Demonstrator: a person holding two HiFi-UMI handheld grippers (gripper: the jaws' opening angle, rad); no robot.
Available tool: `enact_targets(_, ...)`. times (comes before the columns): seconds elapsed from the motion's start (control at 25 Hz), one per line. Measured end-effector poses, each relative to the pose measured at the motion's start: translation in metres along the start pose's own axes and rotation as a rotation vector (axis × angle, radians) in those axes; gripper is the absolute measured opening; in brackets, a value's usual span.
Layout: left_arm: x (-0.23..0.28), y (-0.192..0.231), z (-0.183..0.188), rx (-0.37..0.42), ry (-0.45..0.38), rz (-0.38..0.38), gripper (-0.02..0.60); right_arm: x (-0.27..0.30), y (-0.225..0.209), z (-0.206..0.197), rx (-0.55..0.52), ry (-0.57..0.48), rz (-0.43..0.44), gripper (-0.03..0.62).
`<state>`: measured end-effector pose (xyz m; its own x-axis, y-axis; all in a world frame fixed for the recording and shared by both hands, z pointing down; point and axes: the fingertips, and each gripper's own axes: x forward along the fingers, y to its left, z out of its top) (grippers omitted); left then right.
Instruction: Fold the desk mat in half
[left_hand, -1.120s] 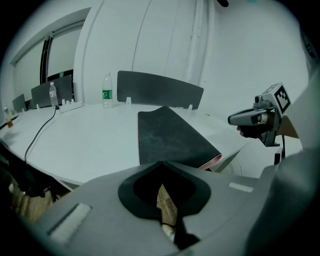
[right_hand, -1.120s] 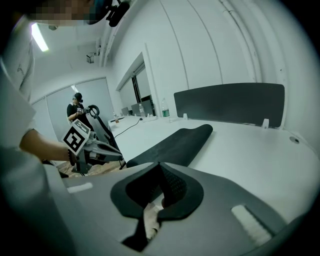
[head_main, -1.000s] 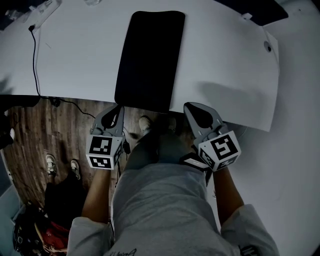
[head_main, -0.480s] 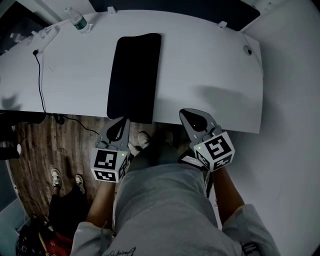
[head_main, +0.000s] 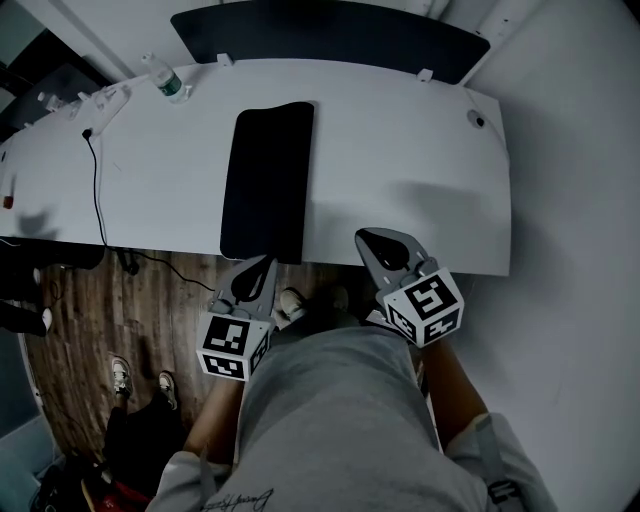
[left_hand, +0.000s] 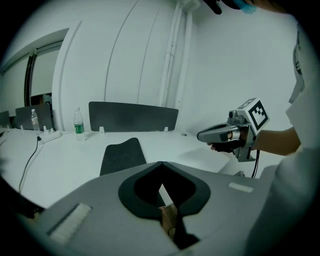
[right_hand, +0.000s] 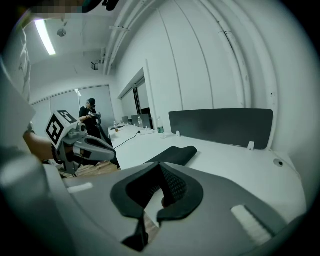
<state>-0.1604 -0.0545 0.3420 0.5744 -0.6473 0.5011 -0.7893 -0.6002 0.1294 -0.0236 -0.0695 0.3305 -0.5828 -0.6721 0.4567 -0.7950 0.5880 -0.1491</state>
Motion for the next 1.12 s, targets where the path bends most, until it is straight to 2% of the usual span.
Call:
enact_targets(0.6, -0.008, -0.006, 0.024, -0.023, -0.051, -0.002, 0.020, -0.008, -0.005, 0.016, -0.019, -0.024, 0.004, 0.005)
enact_targets(1.12, -0.012, -0.007, 0.025, -0.023, -0.049, 0.012, 0.020, -0.008, -0.005, 0.017, -0.034, -0.024, 0.012, 0.005)
